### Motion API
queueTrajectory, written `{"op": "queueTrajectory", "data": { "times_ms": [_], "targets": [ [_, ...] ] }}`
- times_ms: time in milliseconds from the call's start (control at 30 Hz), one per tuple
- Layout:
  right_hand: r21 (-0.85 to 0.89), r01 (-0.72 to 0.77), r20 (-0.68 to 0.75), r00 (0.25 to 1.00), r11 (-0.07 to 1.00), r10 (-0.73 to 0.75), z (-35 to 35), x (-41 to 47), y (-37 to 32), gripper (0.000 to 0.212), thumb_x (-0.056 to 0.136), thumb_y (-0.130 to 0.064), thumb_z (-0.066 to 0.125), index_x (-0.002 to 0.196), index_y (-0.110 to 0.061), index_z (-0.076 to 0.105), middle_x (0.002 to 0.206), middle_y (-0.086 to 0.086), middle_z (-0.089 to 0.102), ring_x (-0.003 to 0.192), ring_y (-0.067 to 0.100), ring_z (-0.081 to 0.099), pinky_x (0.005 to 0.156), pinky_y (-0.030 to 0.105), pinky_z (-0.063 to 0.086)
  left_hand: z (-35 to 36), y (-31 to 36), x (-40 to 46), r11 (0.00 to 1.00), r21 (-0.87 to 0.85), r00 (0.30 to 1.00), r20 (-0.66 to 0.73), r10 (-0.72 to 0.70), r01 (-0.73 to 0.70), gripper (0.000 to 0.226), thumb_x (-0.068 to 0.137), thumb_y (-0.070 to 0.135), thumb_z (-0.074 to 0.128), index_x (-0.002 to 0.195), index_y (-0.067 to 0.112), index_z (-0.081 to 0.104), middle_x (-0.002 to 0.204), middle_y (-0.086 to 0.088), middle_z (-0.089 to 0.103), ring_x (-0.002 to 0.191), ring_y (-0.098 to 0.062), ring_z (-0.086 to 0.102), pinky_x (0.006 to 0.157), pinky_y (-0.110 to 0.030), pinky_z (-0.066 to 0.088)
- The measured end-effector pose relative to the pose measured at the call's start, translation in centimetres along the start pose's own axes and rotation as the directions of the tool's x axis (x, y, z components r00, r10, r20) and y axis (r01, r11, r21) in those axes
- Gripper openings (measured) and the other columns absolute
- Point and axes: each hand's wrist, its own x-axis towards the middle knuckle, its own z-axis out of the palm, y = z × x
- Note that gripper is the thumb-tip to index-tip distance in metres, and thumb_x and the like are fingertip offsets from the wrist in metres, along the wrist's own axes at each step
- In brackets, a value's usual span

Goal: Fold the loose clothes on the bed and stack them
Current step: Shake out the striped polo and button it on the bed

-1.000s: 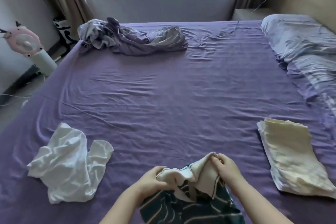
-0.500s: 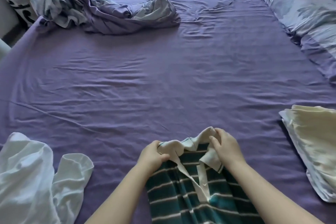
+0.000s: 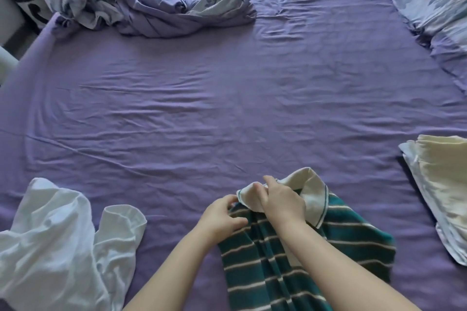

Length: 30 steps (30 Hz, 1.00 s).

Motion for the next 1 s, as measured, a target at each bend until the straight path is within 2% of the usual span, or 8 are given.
{"op": "queueTrajectory", "data": {
  "times_ms": [100,200,367,500,700,767,867,1000],
  "targets": [
    [0.044,-0.050,-0.009,0.999,0.998,0.050,-1.3,0.8,0.0,0.024,0.096,-0.030,0.039,0.109,-0.024,0.058,0.104,0.002,0.067,0.095,0.028,0.060,0.066,0.031,0.038,-0.6,0.3,-0.3,1.000,-0.029,0.999,0.054,0.004,-0.003,0.034,0.075,0.017,0.059,0.109,0.023,0.061,0.099,0.000,0.067,0.091,-0.022,0.066,0.086,-0.043,0.054],
    [0.170,-0.104,0.020,0.995,0.980,0.102,-2.9,1.2,0.5,0.024,0.093,-0.022,0.042,0.105,-0.024,0.063,0.101,0.001,0.068,0.093,0.026,0.060,0.073,0.033,0.049,-1.2,0.3,-0.3,0.999,0.031,0.998,0.058,0.015,-0.017,0.040,0.078,0.012,0.058,0.114,0.030,0.055,0.097,0.006,0.063,0.087,-0.014,0.065,0.078,-0.034,0.057],
    [0.094,-0.161,0.146,0.978,0.982,0.146,-2.3,1.3,0.2,0.033,0.098,-0.038,0.032,0.116,-0.017,0.051,0.109,0.007,0.064,0.100,0.028,0.058,0.074,0.035,0.041,-0.6,0.8,-0.4,0.999,0.038,0.998,0.054,0.013,-0.015,0.044,0.078,0.013,0.062,0.114,0.034,0.051,0.098,0.006,0.066,0.086,-0.009,0.065,0.072,-0.025,0.055],
    [0.132,-0.191,0.134,0.976,0.973,0.174,-0.8,1.2,-0.2,0.032,0.096,-0.040,0.035,0.108,-0.022,0.058,0.105,0.003,0.065,0.098,0.025,0.058,0.076,0.034,0.038,-0.1,0.5,-0.6,0.997,0.063,0.999,0.029,0.034,-0.036,0.045,0.076,0.011,0.060,0.116,0.031,0.056,0.101,0.010,0.067,0.089,-0.008,0.063,0.074,-0.023,0.052],
    [0.427,-0.106,0.055,0.994,0.898,0.091,-2.1,1.9,-1.1,0.030,0.091,-0.042,0.047,0.081,-0.023,0.068,0.083,-0.004,0.069,0.083,0.019,0.059,0.082,0.038,0.046,-1.7,0.5,-1.2,0.993,0.111,0.996,-0.074,0.045,-0.036,0.047,0.077,0.006,0.058,0.118,0.029,0.057,0.106,0.007,0.062,0.095,-0.011,0.059,0.084,-0.028,0.051],
    [0.427,-0.039,0.070,0.997,0.903,0.010,-2.7,2.8,-0.7,0.012,0.091,-0.030,0.051,0.091,-0.027,0.063,0.091,-0.008,0.065,0.089,0.016,0.059,0.086,0.039,0.048,-2.5,0.4,-0.9,0.992,0.123,0.996,-0.088,0.017,-0.006,0.058,0.078,0.004,0.058,0.129,0.032,0.050,0.107,0.006,0.056,0.097,-0.012,0.057,0.085,-0.024,0.047],
    [0.400,0.062,0.133,0.983,0.914,-0.125,-3.3,4.4,0.2,0.019,0.094,-0.025,0.048,0.112,-0.027,0.053,0.098,-0.006,0.060,0.090,0.015,0.057,0.079,0.031,0.048,-3.5,0.2,0.0,0.979,0.203,0.996,-0.090,-0.004,0.022,0.067,0.081,0.003,0.059,0.138,0.032,0.040,0.110,0.003,0.048,0.103,-0.014,0.052,0.090,-0.025,0.044],
    [0.359,0.151,0.115,0.972,0.921,-0.205,-2.6,6.5,1.5,0.022,0.095,-0.019,0.047,0.114,-0.029,0.051,0.100,-0.005,0.059,0.090,0.017,0.058,0.075,0.028,0.046,-3.7,-0.2,2.1,0.934,0.357,0.992,-0.128,0.021,0.027,0.067,0.083,0.004,0.055,0.140,0.033,0.037,0.118,0.001,0.048,0.112,-0.019,0.048,0.098,-0.031,0.042]
  ]
}}
